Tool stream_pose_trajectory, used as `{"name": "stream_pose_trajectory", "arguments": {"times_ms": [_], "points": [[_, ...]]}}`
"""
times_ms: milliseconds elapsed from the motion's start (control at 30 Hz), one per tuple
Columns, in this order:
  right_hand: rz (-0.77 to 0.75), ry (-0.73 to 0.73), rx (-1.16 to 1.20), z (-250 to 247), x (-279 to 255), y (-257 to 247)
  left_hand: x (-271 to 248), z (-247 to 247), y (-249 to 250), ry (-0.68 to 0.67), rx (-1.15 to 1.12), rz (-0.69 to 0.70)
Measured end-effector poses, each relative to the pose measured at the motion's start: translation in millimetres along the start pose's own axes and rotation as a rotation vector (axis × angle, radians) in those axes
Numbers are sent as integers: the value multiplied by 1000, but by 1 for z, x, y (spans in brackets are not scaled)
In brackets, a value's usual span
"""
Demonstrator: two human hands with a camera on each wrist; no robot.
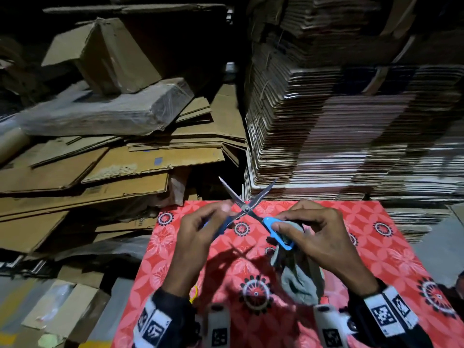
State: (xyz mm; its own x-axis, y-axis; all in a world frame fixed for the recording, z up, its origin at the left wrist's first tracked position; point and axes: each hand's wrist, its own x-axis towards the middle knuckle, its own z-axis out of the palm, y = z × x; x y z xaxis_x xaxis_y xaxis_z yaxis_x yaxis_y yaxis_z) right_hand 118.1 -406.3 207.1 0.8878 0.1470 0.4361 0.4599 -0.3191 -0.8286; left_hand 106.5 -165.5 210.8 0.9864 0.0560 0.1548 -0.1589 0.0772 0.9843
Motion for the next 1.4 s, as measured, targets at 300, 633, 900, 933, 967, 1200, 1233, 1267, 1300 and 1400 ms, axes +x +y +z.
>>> {"name": "stream_pose_trajectory", "arguments": {"times_ms": [300,633,900,933,967,1200,1233,1267,1300,1400], "points": [[-87,76,-6,3,-7,-5,8,16,-5,-91,311,143],[-17,63,151,-23,2,-5,-2,17,-1,-6,477,272],[-140,109,18,-4,17,-26,-8,25,5,43,574,290],[-181,138,-46,1,17,-28,-8,26,6,44,581,292],[-219,166,-100,5,17,-29,-9,26,6,51,589,294],[-348,193,-231,28,11,-33,-10,26,4,109,669,394],[-343,200,-226,29,10,-33,-10,25,4,106,683,404],[-328,210,-216,30,9,-34,-10,24,4,98,698,413],[-316,219,-210,31,8,-35,-10,24,4,89,719,427],[-267,250,-169,35,6,-37,-12,25,7,66,776,496]]}}
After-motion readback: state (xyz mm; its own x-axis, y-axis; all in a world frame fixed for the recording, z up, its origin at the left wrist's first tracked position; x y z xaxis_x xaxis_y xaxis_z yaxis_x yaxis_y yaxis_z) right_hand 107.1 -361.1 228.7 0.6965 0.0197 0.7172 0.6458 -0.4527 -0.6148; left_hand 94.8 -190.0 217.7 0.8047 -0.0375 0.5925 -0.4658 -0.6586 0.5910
